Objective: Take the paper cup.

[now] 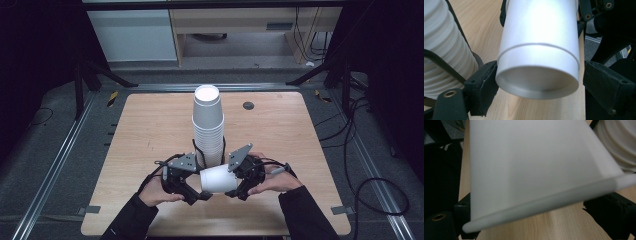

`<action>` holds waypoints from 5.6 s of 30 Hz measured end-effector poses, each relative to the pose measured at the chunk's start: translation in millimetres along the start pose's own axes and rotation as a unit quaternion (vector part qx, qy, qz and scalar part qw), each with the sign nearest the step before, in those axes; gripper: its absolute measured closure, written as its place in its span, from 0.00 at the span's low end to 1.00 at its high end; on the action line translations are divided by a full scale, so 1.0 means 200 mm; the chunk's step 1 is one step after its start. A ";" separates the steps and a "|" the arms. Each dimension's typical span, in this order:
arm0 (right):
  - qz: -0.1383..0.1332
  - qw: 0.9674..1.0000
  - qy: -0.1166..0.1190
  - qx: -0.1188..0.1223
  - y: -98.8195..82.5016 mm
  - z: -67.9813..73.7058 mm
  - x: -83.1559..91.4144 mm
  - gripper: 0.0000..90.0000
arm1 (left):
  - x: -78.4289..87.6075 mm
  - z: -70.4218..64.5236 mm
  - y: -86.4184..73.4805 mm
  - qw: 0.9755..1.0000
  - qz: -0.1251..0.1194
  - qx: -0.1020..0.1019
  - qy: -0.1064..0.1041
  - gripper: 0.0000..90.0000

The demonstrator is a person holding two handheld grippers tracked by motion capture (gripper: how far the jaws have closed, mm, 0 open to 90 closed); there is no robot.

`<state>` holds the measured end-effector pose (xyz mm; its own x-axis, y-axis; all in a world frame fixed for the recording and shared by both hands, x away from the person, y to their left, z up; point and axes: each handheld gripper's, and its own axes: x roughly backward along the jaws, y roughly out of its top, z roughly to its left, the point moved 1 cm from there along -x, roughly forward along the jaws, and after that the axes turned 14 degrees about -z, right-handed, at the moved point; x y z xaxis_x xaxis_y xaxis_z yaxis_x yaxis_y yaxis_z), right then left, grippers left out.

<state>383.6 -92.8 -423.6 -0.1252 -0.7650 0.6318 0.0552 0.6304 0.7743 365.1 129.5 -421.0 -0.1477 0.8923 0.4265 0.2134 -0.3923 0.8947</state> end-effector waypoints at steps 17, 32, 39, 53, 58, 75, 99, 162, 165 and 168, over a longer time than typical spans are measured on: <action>0.019 1.000 0.017 0.010 0.03 0.03 -0.10 0.11 | -0.05 0.01 -0.02 0.999 0.036 -0.008 -0.005 0.19; 0.018 1.000 0.017 0.014 0.03 0.04 -0.10 0.11 | -0.05 0.01 -0.02 0.999 0.041 -0.008 -0.005 0.23; 0.006 1.000 0.020 0.013 0.03 0.04 -0.09 0.08 | -0.04 0.01 -0.02 1.000 0.031 -0.004 -0.004 0.23; -0.021 1.000 0.009 0.002 0.05 0.03 -0.03 0.03 | -0.03 0.01 -0.02 0.999 0.041 -0.011 0.002 0.23; -0.045 0.999 -0.003 -0.009 0.05 0.01 0.03 0.03 | -0.01 0.02 -0.03 0.999 0.042 -0.010 0.005 0.23; -0.129 0.990 -0.035 -0.052 -0.04 0.01 0.21 0.02 | 0.11 0.05 -0.09 1.000 -0.001 0.008 0.026 0.23; -0.211 0.969 -0.066 -0.110 -0.18 0.05 0.22 0.04 | 0.09 0.05 -0.07 0.999 -0.034 -0.003 0.011 0.23; -0.256 0.957 0.019 -0.133 -0.12 0.10 0.10 0.04 | -0.01 -0.06 0.04 0.995 -0.075 -0.050 -0.033 0.23; -0.255 0.957 0.023 -0.132 -0.12 0.10 0.09 0.04 | -0.03 -0.07 0.04 0.995 -0.073 -0.053 -0.036 0.23; -0.257 0.957 0.025 -0.133 -0.12 0.10 0.08 0.04 | -0.03 -0.07 0.03 0.995 -0.072 -0.052 -0.035 0.23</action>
<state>360.0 -117.8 -431.9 -0.1571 -0.9745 0.1604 0.2497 0.1180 0.9611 354.1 117.7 -416.1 -0.1005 0.9529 0.2863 0.0927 -0.2775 0.9562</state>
